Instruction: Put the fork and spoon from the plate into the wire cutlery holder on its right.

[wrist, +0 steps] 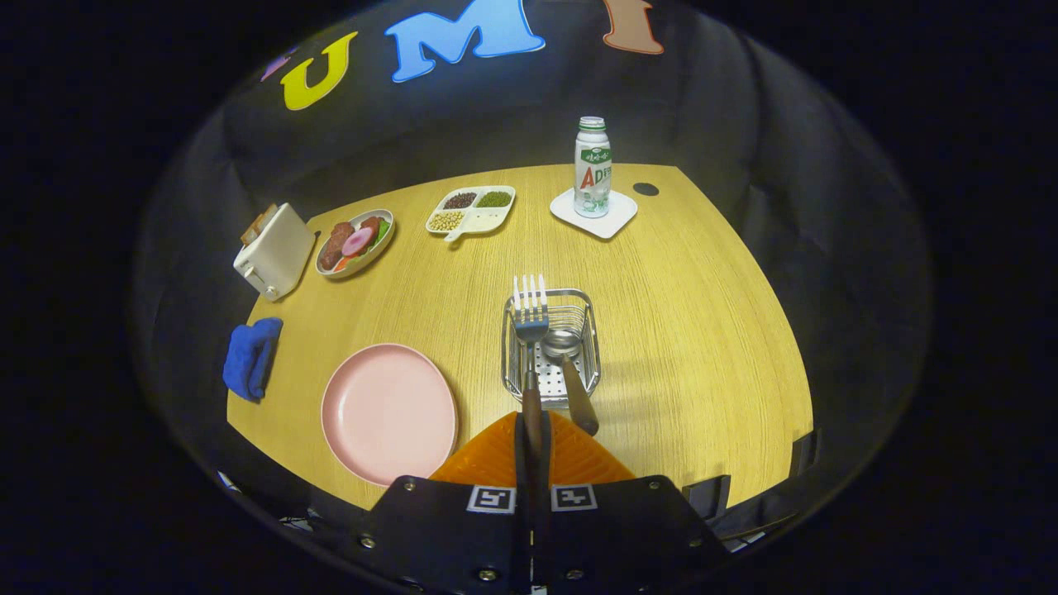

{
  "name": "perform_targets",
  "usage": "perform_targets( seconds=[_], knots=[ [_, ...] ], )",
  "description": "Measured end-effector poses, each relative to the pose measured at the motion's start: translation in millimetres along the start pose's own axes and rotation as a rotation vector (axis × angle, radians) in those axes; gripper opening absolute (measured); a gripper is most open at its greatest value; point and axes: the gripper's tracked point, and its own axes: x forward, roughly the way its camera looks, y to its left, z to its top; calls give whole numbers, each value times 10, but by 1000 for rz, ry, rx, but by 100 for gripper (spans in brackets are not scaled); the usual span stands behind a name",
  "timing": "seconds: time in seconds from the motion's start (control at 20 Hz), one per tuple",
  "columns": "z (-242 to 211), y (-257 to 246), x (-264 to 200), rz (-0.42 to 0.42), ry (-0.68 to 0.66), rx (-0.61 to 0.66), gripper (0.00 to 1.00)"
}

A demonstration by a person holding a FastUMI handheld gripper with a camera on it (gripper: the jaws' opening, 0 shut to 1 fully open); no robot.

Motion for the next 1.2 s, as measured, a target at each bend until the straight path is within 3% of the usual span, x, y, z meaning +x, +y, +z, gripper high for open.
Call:
perform_targets(
  seconds=[0.45,0.9,1.2],
  knots=[
    [-144,-87,14,-35,140,-36,2],
    [-56,-36,29,-14,115,-17,10],
    [56,-26,35,-21,85,2,10]
  ],
)
